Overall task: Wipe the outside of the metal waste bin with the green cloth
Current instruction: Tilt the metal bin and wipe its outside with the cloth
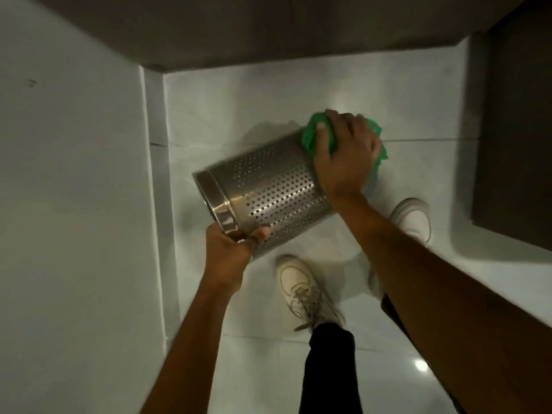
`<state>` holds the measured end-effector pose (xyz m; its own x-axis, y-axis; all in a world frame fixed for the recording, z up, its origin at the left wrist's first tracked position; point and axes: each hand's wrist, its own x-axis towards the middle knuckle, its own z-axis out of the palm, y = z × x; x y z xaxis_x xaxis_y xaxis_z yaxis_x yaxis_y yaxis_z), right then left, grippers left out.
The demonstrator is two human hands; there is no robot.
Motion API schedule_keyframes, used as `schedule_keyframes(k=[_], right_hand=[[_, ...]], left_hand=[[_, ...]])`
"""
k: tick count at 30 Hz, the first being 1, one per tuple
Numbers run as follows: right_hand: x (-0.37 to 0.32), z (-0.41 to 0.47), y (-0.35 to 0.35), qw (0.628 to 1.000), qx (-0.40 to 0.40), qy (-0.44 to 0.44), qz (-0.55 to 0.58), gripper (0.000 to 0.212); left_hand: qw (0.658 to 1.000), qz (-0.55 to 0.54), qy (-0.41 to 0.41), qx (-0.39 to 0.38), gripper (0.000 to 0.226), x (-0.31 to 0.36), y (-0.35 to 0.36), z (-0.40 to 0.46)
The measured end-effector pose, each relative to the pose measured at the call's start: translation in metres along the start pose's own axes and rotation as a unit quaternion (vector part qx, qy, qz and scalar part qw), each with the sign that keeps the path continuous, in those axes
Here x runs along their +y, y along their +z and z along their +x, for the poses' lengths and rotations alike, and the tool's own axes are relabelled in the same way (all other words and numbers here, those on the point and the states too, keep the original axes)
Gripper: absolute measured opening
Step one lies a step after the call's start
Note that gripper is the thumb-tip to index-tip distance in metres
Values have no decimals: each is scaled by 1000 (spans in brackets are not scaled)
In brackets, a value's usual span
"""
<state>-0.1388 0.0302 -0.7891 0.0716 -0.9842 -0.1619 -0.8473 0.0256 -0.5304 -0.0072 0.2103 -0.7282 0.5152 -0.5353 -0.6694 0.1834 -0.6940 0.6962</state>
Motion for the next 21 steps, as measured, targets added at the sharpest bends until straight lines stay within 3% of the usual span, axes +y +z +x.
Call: schedule_keyframes(k=[1, 3, 5, 7, 8, 9, 11, 13, 14, 15, 18, 21], right_hand=[[-6, -4, -1, 1000, 3, 7, 4, 39], [-27, -24, 0, 992, -59, -112, 25, 46], [-47, -59, 4, 932, -141, -326, 64, 48], [-41, -69, 5, 861, -193, -465, 68, 48], [-28, -58, 3, 863, -195, -463, 59, 51], [-14, -45, 1, 898, -184, -396, 51, 54], [12, -19, -3, 985, -78, -150, 46, 51], [23, -3, -9, 998, -3, 55, 21, 44], [16, 0, -11, 997, -3, 77, 4, 44], [4, 1, -12, 999, -16, 49, 3, 44], [-39, -16, -16, 983, -58, -152, 85, 43], [-68, -52, -13, 908, -86, -387, 133, 43]], left_hand=[[1000, -2, 9, -3, 51, 3, 6, 3], [1000, -22, 6, 12, 51, 11, 11, 6], [998, -51, 6, 22, 46, 18, 11, 6], [998, -52, -2, 25, 51, 13, 12, -1], [998, -57, -8, 20, 52, 8, 14, -6], [998, -66, -13, 14, 52, 6, 15, -12], [998, -69, -4, -2, 52, 5, 21, -15], [998, -45, 26, -24, 54, 10, 28, -10], [998, -35, 45, -29, 53, 12, 32, -5], [998, -20, 59, -27, 52, 13, 36, -1], [995, 43, 89, -33, 43, 11, 41, 3], [994, 74, 61, -46, 47, -4, 34, 6]])
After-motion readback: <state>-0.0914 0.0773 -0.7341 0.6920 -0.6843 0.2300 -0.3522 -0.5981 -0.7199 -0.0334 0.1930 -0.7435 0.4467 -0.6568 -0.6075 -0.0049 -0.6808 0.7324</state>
